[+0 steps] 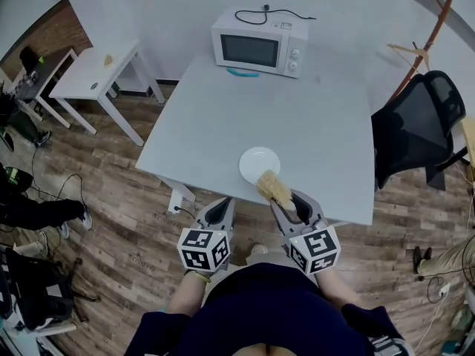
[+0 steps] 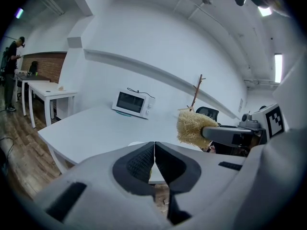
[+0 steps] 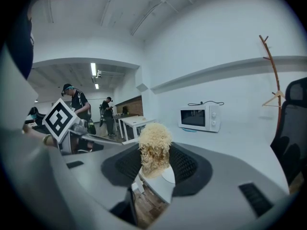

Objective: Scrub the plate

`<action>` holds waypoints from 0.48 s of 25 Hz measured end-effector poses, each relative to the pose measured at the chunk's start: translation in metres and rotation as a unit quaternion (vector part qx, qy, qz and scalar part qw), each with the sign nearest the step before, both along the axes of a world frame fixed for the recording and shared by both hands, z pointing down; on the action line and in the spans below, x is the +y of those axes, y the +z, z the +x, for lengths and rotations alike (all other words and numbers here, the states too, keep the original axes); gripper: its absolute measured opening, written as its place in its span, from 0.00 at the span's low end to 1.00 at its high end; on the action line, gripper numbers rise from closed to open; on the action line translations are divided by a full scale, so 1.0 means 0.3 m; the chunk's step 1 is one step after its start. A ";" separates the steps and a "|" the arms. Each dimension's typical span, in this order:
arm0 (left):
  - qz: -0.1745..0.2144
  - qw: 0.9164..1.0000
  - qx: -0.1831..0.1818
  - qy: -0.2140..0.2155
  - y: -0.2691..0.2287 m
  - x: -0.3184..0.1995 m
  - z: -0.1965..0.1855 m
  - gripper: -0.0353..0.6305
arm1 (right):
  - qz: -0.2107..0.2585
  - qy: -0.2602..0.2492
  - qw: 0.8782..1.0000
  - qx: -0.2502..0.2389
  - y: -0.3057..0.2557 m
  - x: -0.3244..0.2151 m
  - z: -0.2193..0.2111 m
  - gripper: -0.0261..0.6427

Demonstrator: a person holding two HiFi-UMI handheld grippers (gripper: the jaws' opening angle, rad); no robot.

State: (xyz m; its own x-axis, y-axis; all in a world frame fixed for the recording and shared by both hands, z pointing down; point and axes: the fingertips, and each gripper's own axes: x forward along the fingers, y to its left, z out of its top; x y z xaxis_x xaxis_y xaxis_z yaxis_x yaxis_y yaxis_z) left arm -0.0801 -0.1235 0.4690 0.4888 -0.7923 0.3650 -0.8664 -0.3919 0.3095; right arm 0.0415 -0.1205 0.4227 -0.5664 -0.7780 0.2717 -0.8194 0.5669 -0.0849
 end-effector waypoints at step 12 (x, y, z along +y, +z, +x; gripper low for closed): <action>-0.051 0.998 -0.015 -0.020 0.143 -0.141 0.059 0.08 | -0.009 -0.027 1.000 0.012 0.065 -0.165 0.047 0.29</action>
State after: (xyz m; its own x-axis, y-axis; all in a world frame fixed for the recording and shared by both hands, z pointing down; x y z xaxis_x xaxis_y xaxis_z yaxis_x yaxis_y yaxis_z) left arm -0.0622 -0.1659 0.5117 0.4448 -0.7693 0.4586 -0.8903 -0.3241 0.3198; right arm 0.0555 -0.1699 0.4423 -0.6004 -0.7418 0.2986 -0.7898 0.6086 -0.0763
